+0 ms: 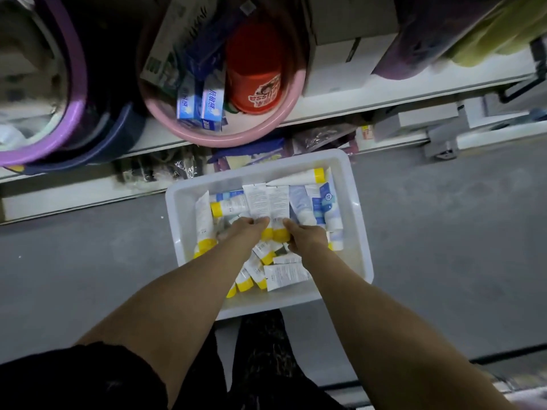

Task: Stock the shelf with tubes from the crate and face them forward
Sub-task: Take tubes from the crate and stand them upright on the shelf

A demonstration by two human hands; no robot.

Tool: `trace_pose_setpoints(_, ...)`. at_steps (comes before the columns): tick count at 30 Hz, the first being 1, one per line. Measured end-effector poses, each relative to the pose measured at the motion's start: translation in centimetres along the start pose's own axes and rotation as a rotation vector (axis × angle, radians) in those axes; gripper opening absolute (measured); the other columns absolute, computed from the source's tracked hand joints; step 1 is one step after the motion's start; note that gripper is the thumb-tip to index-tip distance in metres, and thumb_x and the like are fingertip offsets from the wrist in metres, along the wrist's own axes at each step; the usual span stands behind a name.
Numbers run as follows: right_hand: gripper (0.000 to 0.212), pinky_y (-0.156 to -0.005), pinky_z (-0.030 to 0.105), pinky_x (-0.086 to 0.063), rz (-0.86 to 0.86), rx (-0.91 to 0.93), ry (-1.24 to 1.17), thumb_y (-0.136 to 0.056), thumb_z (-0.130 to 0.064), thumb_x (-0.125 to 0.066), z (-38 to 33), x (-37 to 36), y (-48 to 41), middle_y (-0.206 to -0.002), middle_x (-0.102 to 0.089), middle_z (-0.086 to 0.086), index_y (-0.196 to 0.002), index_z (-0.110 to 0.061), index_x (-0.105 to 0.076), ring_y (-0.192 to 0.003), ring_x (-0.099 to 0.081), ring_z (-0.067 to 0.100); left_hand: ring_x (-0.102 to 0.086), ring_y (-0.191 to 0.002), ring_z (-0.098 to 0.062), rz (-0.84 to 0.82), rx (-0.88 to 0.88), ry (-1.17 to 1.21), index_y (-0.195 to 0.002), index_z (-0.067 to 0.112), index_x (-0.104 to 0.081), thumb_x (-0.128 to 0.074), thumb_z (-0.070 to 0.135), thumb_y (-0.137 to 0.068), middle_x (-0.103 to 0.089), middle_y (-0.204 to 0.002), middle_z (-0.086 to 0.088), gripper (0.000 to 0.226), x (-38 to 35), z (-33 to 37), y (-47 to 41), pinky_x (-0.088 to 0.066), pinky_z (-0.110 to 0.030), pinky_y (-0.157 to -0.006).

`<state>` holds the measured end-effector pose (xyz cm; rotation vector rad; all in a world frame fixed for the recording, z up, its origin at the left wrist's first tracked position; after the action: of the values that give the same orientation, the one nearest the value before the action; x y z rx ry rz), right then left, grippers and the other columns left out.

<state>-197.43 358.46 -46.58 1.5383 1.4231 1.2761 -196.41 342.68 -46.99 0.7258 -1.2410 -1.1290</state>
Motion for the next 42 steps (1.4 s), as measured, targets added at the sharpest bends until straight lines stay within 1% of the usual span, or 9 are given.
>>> trace_pose_setpoints(7,0.031,-0.044,0.023,-0.043,-0.064,-0.055,-0.042,-0.078,-0.037,-0.081,0.6,-1.1,-0.2,-0.066,-0.057,0.005,-0.079,-0.014,-0.060,-0.039,-0.052,0.012,-0.061,-0.106,-0.026,-0.067,0.056,0.124,-0.122,0.019,-0.064,-0.074,0.055,-0.073,-0.066,-0.118,-0.003,0.061,0.0,-0.5,-1.3,-0.050,-0.041,-0.097)
trace_pose_setpoints(10,0.032,-0.048,0.026,-0.039,-0.143,-0.077,-0.122,-0.076,-0.040,-0.082,0.9,-1.9,0.2,-0.065,-0.051,0.005,-0.076,-0.014,-0.062,-0.043,-0.042,0.013,-0.061,-0.099,-0.021,-0.102,0.096,0.166,-0.121,0.017,-0.063,-0.079,0.052,-0.071,-0.066,-0.113,-0.003,0.063,1.1,-0.6,-0.4,-0.050,-0.033,-0.085)
trace_pose_setpoints(16,0.043,-0.052,0.021,-0.048,-0.206,-0.119,-0.225,-0.071,-0.044,-0.085,1.1,-2.1,3.7,-0.084,-0.059,0.004,-0.097,-0.014,-0.070,-0.066,-0.050,0.011,-0.053,-0.098,-0.018,-0.193,0.113,0.269,-0.110,0.016,-0.055,-0.072,0.038,-0.086,-0.058,-0.108,-0.003,0.037,3.7,-1.9,3.2,-0.043,-0.032,-0.092)
trace_pose_setpoints(25,0.023,-0.062,0.023,-0.049,-0.288,0.026,-0.274,-0.086,-0.028,-0.074,0.8,-6.2,13.8,-0.083,-0.067,0.003,-0.101,-0.010,-0.069,-0.070,-0.059,0.014,-0.066,-0.105,-0.019,-0.205,0.004,0.435,-0.117,0.012,-0.065,-0.078,0.030,-0.080,-0.071,-0.112,-0.004,0.043,12.9,-5.7,9.1,-0.045,-0.029,-0.078)
trace_pose_setpoints(30,0.007,-0.070,0.023,-0.045,-0.405,0.191,-0.228,-0.092,-0.020,-0.067,1.0,-13.4,20.9,-0.075,-0.067,0.001,-0.092,-0.013,-0.066,-0.069,-0.056,0.013,-0.064,-0.056,-0.004,-0.215,-0.184,0.537,-0.099,0.012,-0.063,-0.064,0.016,-0.093,-0.064,-0.094,-0.002,0.008,22.9,-8.8,13.1,-0.046,-0.015,-0.046)
trace_pose_setpoints(33,0.005,-0.072,0.023,-0.048,-0.487,0.306,-0.204,-0.093,-0.014,-0.064,1.8,-19.6,25.5,-0.072,-0.069,-0.001,-0.088,-0.013,-0.065,-0.068,-0.063,0.011,-0.061,-0.047,-0.001,-0.162,-0.343,0.594,-0.122,0.008,-0.060,-0.060,0.012,-0.095,-0.069,-0.081,0.003,0.027,30.3,-12.2,15.7,-0.041,-0.010,-0.036)
trace_pose_setpoints(35,0.003,-0.068,0.020,-0.050,-0.562,0.393,-0.158,-0.093,-0.011,-0.063,2.2,-24.6,28.5,-0.076,-0.071,-0.002,-0.095,-0.013,-0.065,-0.067,-0.064,0.008,-0.061,-0.047,-0.001,-0.101,-0.407,0.650,-0.118,0.011,-0.060,-0.062,0.013,-0.094,-0.068,-0.067,0.007,0.024,35.8,-15.2,17.3,-0.043,-0.015,-0.041)
trace_pose_setpoints(39,0.015,-0.065,0.019,-0.052,-0.695,0.525,-0.068,-0.093,-0.006,-0.061,2.9,-35.1,35.0,-0.083,-0.073,0.000,-0.107,-0.009,-0.062,-0.070,-0.066,0.009,-0.066,-0.087,-0.011,0.028,-0.520,0.746,-0.114,0.017,-0.064,-0.071,0.023,-0.088,-0.069,-0.098,0.001,0.028,47.0,-21.7,19.9,-0.044,-0.024,-0.077)
trace_pose_setpoints(42,0.032,-0.076,0.027,-0.055,-0.801,0.601,-0.004,-0.090,-0.003,-0.061,3.2,-42.3,40.9,-0.107,-0.072,0.013,-0.122,-0.002,-0.060,-0.086,-0.068,0.021,-0.062,-0.080,-0.012,0.130,-0.615,0.799,-0.114,0.015,-0.065,-0.070,0.020,-0.089,-0.070,-0.093,0.004,0.027,55.1,-25.9,22.8,-0.047,-0.027,-0.082)
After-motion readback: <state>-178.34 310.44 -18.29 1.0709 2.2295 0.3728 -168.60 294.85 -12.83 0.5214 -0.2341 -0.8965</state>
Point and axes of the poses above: each hand's wrist, its own y-axis away from the middle knuckle, its own x-axis out of the back of the hand, z = x × y, the point moved 3 cm from there along -y, towards the middle knuckle
